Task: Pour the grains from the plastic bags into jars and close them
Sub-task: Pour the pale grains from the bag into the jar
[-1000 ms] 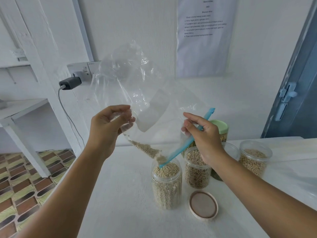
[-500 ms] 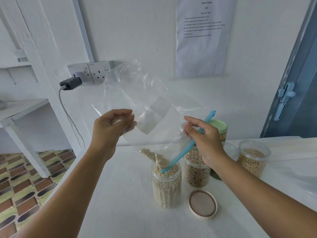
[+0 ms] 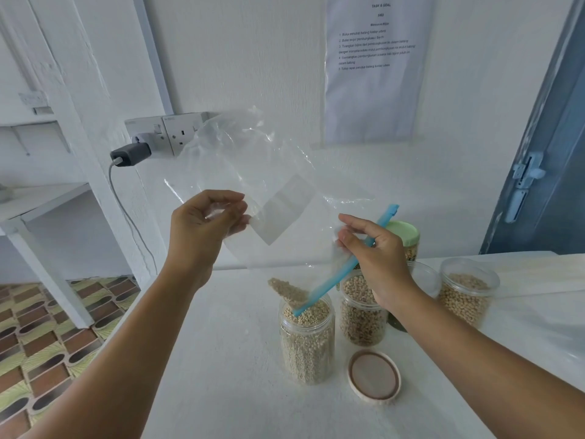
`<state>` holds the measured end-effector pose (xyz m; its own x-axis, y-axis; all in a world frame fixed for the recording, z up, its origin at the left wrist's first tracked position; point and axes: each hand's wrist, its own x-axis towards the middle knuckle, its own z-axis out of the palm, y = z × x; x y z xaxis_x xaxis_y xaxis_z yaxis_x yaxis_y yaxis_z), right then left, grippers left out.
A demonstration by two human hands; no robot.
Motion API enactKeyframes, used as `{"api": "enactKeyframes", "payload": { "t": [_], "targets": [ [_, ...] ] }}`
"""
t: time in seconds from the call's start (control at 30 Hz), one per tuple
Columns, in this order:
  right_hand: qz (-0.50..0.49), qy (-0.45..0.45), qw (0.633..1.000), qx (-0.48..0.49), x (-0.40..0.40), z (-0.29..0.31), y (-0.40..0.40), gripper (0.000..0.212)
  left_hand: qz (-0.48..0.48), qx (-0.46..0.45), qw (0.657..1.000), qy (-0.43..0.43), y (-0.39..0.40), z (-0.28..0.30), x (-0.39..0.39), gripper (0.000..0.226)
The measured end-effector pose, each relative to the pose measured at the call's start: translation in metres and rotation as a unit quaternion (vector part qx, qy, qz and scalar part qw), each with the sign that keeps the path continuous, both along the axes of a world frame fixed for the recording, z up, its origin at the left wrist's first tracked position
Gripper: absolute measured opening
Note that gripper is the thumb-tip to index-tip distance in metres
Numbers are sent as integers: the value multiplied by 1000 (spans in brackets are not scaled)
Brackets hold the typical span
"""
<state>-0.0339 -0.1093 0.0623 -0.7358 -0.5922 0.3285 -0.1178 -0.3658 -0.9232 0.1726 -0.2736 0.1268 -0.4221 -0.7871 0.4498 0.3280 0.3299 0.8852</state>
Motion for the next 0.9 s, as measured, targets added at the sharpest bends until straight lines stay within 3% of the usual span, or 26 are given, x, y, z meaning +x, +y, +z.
{"api": "enactKeyframes", "payload": {
  "t": [0.23,0.57,0.9],
  "targets": [
    [15,12,999,40,-2,-3,2,36,-31,-43,996,-77,-1,-8,3,37],
    [10,51,998,27,1,2,-2,36,6,-91,995,-51,-2,0,0,23],
    [10,56,997,44,-1,-9,3,34,-17,-40,999,-28,4,-5,0,17]
  ]
}}
